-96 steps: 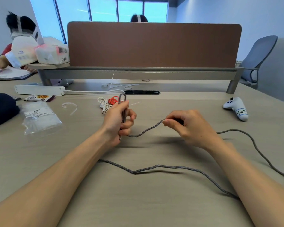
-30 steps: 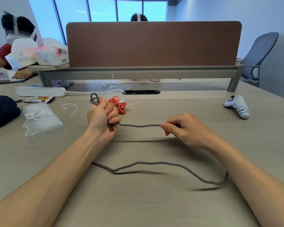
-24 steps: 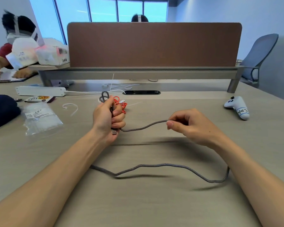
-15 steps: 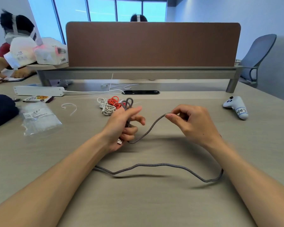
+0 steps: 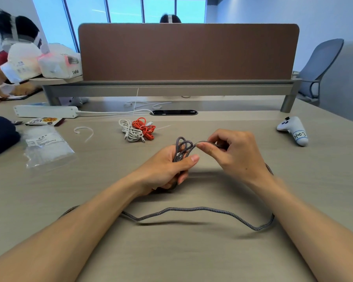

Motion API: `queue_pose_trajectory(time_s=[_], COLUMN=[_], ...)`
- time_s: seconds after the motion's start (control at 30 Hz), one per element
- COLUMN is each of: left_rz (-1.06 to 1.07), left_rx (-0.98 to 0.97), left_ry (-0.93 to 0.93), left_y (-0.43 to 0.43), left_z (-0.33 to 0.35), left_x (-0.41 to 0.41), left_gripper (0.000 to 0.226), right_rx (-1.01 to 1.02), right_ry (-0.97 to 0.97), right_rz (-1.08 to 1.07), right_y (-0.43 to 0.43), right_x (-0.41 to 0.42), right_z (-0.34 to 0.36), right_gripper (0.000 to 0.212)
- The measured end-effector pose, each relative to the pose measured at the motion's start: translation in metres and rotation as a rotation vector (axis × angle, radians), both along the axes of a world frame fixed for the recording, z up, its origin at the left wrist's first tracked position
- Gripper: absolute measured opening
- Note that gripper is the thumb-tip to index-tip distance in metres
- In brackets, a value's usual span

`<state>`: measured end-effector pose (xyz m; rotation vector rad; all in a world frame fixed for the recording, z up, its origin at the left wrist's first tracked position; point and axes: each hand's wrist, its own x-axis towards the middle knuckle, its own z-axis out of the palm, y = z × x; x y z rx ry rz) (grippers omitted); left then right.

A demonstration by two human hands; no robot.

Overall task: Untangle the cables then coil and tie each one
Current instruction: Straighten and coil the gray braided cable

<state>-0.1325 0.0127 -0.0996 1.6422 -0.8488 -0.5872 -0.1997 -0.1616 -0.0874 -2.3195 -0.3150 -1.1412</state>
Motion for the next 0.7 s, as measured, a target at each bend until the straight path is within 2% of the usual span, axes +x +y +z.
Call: queue_pose_trajectory(time_s=[0.2,0.27,0.33,0.4,0.5,0.6,0.7], left_rz=[-0.03,-0.053,-0.08,-0.063,0.039,0.148,0.208], left_rx=[0.019,0.009,-0.043,-0.12,-0.201,-0.247,-0.296], left_ry=[-0.13,-0.161,-0.13,-0.02,0.104,0.104,0.1], left_y=[-0.002,-0.002,-0.002,-0.003,-0.002,-0.001,0.001], left_z=[-0.004,-0.006,-0.009,-0.009,-0.005,-0.002,-0.001], left_x=[0.002,0.003,0.004,0.004,0.006,0.011,0.014], left_gripper=[0.021,0.026,0.031,0.032,0.034,0.037,0.038], right_rx=[-0.013,-0.01,-0.006,0.001,0.001,-0.042,-0.058], right_ry=[-0.002,-0.003,0.009,0.046,0.189,0.405,0.54], right_rz=[-0.004,-0.004,0.003,0.002,-0.026,-0.02,0.011], right_y=[0.0,0.0,0.0,-0.001,-0.007,-0.011,-0.015], right_x=[0.001,0.001,0.001,0.001,0.0,0.0,-0.001], right_z=[-0.002,-0.003,-0.002,0.0,0.001,0.001,0.004], right_gripper=[0.029,0.03,0.029,0.026,0.02,0.02,0.027])
